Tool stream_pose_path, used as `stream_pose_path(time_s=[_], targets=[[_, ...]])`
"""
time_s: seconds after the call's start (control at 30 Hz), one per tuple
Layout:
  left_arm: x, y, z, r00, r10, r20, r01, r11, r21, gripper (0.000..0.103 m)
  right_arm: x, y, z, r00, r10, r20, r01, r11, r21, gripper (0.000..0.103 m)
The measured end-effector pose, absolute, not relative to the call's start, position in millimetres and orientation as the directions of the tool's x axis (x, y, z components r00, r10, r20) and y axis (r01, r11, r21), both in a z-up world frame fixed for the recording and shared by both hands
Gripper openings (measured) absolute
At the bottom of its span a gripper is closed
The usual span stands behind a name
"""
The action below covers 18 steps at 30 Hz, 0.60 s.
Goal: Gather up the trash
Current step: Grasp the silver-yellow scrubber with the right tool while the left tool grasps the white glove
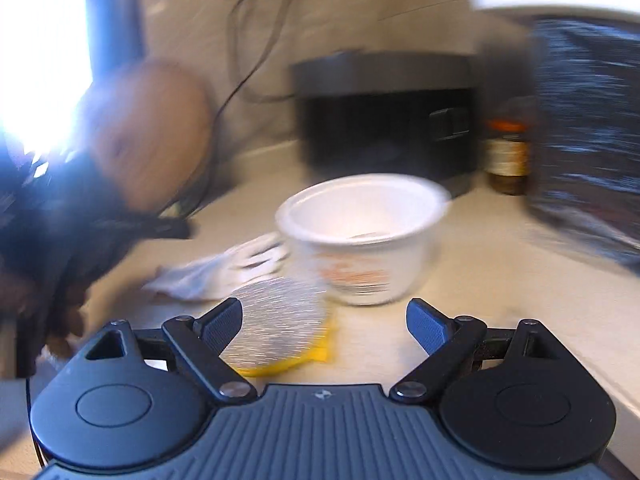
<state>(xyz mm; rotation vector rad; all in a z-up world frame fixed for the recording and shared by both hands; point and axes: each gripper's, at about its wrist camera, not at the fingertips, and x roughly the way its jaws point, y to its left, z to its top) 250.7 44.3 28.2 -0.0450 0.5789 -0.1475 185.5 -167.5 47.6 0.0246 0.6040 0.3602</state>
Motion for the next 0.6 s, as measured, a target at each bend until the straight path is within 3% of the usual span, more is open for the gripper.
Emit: stream_pose_path(time_s=[0.4, 0.6], targets=[[275, 34, -8, 0.728, -0.146, -0.670, 0.192, 0.981, -0.004, 0.026, 236, -122, 5, 0.682, 0.345, -0.645, -0.354, 0.927, 0.122, 0.089], [265, 44, -11, 0.686, -0.213, -0.696, 0.220, 0.972, -0.081, 0.026, 220, -122, 9, 0.637, 0.408, -0.654, -0.419, 0.895, 0.151, 0.084]])
